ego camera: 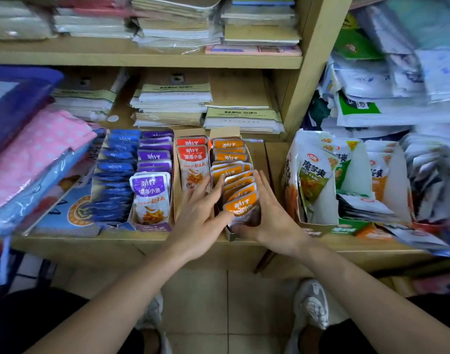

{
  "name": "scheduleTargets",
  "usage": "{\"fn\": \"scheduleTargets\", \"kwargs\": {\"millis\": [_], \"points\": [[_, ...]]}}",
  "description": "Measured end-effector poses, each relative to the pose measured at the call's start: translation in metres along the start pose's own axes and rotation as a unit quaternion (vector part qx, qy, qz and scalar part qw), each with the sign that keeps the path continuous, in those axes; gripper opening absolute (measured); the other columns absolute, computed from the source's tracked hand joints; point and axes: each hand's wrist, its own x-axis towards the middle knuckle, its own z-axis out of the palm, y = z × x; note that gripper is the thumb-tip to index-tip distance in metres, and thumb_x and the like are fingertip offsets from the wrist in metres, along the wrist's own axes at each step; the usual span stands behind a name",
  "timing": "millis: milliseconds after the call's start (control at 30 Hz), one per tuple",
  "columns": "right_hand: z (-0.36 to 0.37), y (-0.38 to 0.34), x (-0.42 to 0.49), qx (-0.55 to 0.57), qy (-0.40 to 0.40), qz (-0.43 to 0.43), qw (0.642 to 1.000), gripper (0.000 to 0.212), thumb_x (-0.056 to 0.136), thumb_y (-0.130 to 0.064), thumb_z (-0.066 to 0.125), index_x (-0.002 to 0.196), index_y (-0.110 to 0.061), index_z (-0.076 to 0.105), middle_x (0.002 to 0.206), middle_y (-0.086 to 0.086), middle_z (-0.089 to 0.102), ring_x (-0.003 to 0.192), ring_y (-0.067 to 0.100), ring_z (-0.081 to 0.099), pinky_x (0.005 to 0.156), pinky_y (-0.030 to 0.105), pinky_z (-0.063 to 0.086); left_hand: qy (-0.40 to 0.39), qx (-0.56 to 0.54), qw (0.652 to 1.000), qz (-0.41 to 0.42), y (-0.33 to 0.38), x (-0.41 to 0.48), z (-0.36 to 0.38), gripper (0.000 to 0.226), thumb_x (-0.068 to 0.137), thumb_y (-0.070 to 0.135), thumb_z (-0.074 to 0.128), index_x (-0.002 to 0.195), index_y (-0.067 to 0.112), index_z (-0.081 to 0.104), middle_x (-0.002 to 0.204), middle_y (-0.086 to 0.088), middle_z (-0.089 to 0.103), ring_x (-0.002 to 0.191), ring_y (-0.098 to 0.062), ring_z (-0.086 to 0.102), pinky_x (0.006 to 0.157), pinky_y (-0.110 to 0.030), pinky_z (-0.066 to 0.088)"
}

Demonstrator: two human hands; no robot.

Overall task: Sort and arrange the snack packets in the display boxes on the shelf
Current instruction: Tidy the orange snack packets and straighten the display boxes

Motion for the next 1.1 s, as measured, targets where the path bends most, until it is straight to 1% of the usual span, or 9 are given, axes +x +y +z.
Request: {"fn": "scheduleTargets", "kwargs": {"millis": [100,167,267,533,600,667,800,1000,1100], "points": [[-0.002,0.001,0.002,0.098,-0.017,0.046,0.994,0.127,0.076,-0.023,0.087,0.159,-0.029,-0.009,0.164,-0.009,0.024,0.15,0.006,0.023,0.121,0.03,0.029,0.049,-0.043,0.998,-0.015,-0.007,0.003,-0.003,0.081,0.085,0.06,0.057,0.156,0.041,0.023,0.157,0.019,0.031,0.145,-0.006,0.028,0.116,-0.042,0.036],[-0.008,-0.002,0.002,0.175,-0.006,0.069,0.982,0.129,0.076,-0.015,0.087,0.158,-0.027,-0.011,0.144,-0.018,0.049,0.127,-0.002,0.053,0.106,0.024,0.046,0.06,-0.078,0.995,-0.015,-0.009,0.004,-0.004,0.076,0.087,0.055,0.067,0.149,0.049,0.024,0.137,0.032,0.044,0.127,0.007,0.045,0.103,-0.028,0.046],[-0.013,-0.006,0.005,0.187,0.006,0.046,0.981,0.105,0.075,-0.01,0.087,0.154,-0.031,0.021,0.124,-0.02,0.064,0.115,0.0,0.062,0.093,0.019,0.052,0.046,-0.094,0.994,-0.012,-0.005,0.007,-0.004,0.077,0.085,0.044,0.073,0.137,0.055,0.018,0.118,0.046,0.037,0.108,0.024,0.043,0.087,-0.003,0.037],[-0.005,-0.004,0.005,0.245,-0.003,0.031,0.969,0.1,0.076,0.003,0.083,0.15,-0.034,0.026,0.123,-0.013,0.067,0.114,0.004,0.064,0.089,0.018,0.052,0.032,-0.115,0.993,0.005,-0.009,0.015,-0.008,0.08,0.084,0.037,0.077,0.148,0.044,0.031,0.119,0.044,0.046,0.121,0.009,0.051,0.1,-0.019,0.044],[-0.004,-0.003,0.003,0.252,0.002,0.053,0.966,0.116,0.076,-0.001,0.084,0.159,-0.025,0.007,0.131,-0.014,0.062,0.118,0.002,0.062,0.095,0.02,0.051,0.033,-0.112,0.993,0.008,-0.009,0.013,-0.008,0.086,0.082,0.04,0.078,0.153,0.04,0.029,0.128,0.035,0.047,0.125,0.003,0.051,0.101,-0.023,0.046],[-0.002,-0.006,-0.001,0.254,-0.009,0.065,0.965,0.123,0.077,-0.002,0.084,0.16,-0.026,-0.004,0.134,-0.014,0.059,0.121,0.002,0.059,0.102,0.023,0.049,0.013,-0.112,0.994,0.002,-0.009,0.009,-0.004,0.09,0.083,0.039,0.078,0.152,0.044,0.022,0.137,0.025,0.044,0.129,-0.001,0.048,0.099,-0.019,0.045],[0.007,-0.005,-0.003,0.243,-0.052,0.023,0.968,0.107,0.083,0.005,0.075,0.156,-0.032,0.007,0.14,0.0,0.056,0.131,0.016,0.055,0.109,0.042,0.046,0.01,-0.094,0.995,0.01,-0.012,0.008,0.001,0.085,0.09,0.029,0.072,0.155,0.039,0.018,0.147,0.018,0.042,0.132,-0.002,0.047,0.094,-0.007,0.044],[0.011,-0.005,-0.004,0.248,-0.03,0.045,0.967,0.115,0.086,-0.001,0.075,0.156,-0.039,-0.008,0.142,-0.012,0.052,0.13,0.005,0.054,0.108,0.033,0.047,-0.014,-0.052,0.998,0.027,-0.02,0.009,-0.005,0.088,0.09,0.052,0.06,0.159,0.038,0.01,0.161,0.012,0.029,0.144,-0.006,0.034,0.112,-0.045,0.044],[0.014,0.0,-0.01,0.232,0.033,0.06,0.97,0.112,0.086,-0.011,0.078,0.158,-0.037,-0.004,0.146,-0.018,0.046,0.132,0.002,0.051,0.112,0.039,0.044,0.047,0.047,0.994,0.086,-0.021,0.011,-0.011,0.085,0.088,0.063,0.056,0.159,0.039,0.015,0.165,0.013,0.021,0.152,-0.011,0.018,0.119,-0.047,0.029]]}}
